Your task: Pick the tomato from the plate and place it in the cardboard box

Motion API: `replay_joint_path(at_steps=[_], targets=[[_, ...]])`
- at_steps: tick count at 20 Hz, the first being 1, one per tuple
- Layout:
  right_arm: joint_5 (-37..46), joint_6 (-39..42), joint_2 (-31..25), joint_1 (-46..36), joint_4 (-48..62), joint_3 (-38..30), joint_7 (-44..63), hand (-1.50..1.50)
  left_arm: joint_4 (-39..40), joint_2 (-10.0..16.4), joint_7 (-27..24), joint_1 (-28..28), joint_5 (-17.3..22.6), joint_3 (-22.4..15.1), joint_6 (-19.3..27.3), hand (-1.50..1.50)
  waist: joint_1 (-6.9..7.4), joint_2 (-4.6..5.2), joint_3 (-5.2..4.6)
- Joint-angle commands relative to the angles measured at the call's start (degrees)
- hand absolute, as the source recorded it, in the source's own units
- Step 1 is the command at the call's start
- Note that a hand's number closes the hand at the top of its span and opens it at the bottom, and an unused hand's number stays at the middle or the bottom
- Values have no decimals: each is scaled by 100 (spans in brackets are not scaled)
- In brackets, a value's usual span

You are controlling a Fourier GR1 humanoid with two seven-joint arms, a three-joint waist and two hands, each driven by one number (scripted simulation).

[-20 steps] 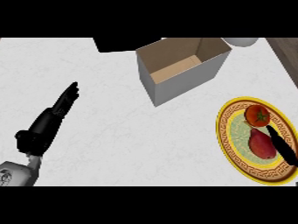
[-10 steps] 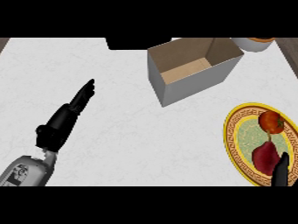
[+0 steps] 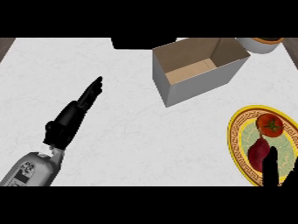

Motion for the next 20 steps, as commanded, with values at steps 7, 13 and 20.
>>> replay_joint_path(at_steps=[7, 13, 20], targets=[[1945, 2692, 546, -924, -1476, -102, 2475, -150, -34, -47, -109, 263, -111, 270, -267, 0, 40, -5, 74], [1744, 2770, 700, -1438, -751, -391, 2382, -150, -86, -603, 200, 167, -668, 315, -180, 0, 28, -4, 80], [1766, 2090, 714, -1586, -44, -601, 1666, -150, 514, -834, -48, -125, -757, 944, -808, 0, 16, 0, 80]])
